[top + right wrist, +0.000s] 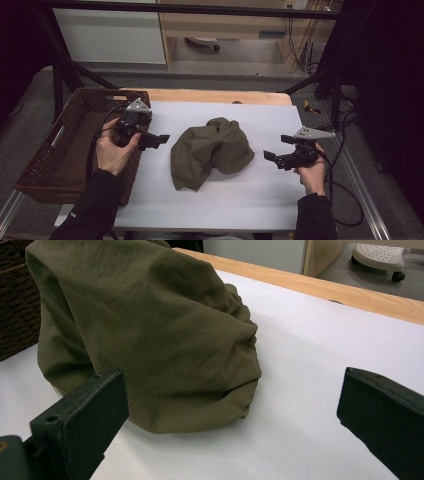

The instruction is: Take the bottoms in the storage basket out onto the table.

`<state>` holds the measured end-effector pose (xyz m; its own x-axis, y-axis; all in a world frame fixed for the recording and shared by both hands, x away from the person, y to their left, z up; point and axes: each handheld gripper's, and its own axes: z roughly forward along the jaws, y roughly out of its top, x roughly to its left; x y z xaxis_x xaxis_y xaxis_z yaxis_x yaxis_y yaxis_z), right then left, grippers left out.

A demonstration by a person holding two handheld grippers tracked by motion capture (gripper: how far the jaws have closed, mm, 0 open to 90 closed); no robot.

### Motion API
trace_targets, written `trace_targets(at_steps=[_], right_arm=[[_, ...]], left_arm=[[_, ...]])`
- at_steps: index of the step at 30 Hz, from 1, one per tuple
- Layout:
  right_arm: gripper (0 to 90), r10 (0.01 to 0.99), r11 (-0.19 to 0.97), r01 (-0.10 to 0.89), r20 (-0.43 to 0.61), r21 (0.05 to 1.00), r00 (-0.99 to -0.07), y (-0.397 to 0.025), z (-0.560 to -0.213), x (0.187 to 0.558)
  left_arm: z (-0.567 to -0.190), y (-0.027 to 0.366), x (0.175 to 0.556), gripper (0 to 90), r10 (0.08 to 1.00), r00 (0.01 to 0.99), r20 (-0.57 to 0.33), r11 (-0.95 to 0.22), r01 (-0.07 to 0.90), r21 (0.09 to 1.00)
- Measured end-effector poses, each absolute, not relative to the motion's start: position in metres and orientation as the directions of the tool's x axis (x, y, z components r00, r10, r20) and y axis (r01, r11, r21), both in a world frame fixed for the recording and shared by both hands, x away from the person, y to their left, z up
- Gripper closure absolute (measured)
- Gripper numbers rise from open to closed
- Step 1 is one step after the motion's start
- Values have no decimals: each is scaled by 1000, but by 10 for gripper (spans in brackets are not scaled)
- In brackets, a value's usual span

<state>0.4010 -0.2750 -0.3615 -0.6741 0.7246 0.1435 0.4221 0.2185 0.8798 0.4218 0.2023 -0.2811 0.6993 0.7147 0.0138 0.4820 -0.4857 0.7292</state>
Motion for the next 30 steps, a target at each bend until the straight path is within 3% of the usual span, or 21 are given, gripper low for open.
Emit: trace_targets(at_steps=[30], right_arm=[[8,727,219,426,144,878,-671,-275,-362,401]], left_arm=[[-291,239,416,123,759,651,3,-450,521,725]])
